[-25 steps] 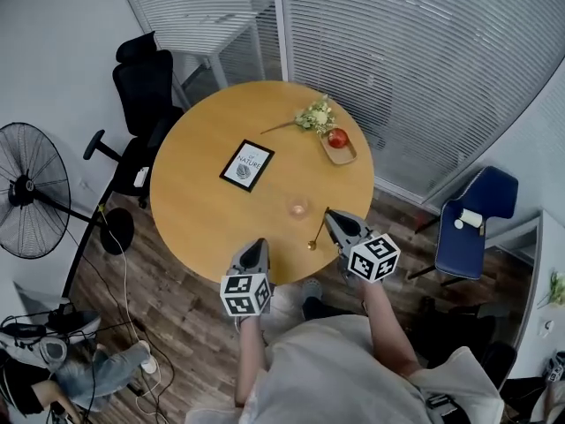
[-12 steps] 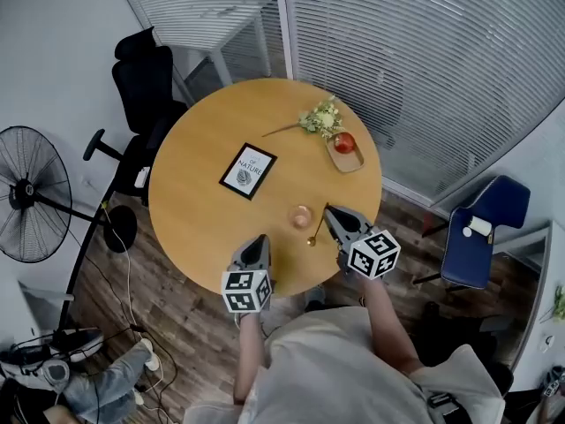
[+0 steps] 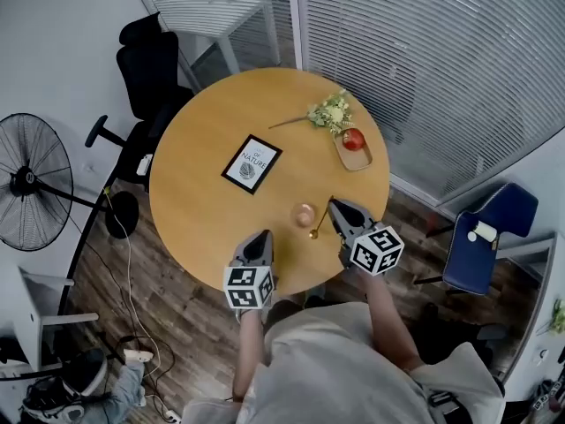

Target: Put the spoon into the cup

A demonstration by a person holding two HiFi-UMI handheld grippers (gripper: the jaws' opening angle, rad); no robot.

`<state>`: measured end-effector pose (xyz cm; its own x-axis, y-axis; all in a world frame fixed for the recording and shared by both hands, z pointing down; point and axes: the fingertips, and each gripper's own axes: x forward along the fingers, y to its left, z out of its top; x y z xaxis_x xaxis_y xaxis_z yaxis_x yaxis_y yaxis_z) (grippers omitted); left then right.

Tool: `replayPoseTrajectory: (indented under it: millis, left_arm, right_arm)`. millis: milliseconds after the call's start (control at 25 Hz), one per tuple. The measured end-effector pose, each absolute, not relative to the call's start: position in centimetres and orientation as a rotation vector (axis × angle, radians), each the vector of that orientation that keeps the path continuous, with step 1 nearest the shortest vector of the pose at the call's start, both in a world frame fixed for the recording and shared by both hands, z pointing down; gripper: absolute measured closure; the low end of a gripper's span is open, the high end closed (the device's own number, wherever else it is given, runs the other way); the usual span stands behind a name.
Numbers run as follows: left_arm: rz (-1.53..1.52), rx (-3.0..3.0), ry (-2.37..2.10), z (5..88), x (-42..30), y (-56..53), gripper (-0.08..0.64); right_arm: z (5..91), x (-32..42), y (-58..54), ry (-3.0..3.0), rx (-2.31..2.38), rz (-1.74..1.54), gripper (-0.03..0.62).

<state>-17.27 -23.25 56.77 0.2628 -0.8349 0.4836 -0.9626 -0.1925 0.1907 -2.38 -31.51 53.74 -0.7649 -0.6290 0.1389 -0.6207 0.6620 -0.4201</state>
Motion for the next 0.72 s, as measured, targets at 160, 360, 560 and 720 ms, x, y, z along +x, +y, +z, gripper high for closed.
replayPoseTrajectory:
  millis: [160,360,560,720]
  left_arm:
    - [0.368,2.053,-1.652,57.2,-17.6,-22.1,0.551]
    - [0.377,2.042,-1.649,57.5,-17.4,-20.9,0.551]
    - [0.393,2.079,-1.624,57.4,-17.3,-21.0,0.551]
    - [0.404,2.111,-1.595,57.4,-17.2,-21.9,0.551]
  right_arm:
    - [54.1,-2.3,-31.4,2.829,-1.078,-0.706,0.590]
    - [54.7,-2.4,-31.1,2.816,-1.094,-0.711,0.591]
    - [54.3,-2.7,-31.1,2.790,-1.128,-0.679,0.591]
    - [54.2,-2.9,-31.5,2.782,-1.167,-0.640,0.591]
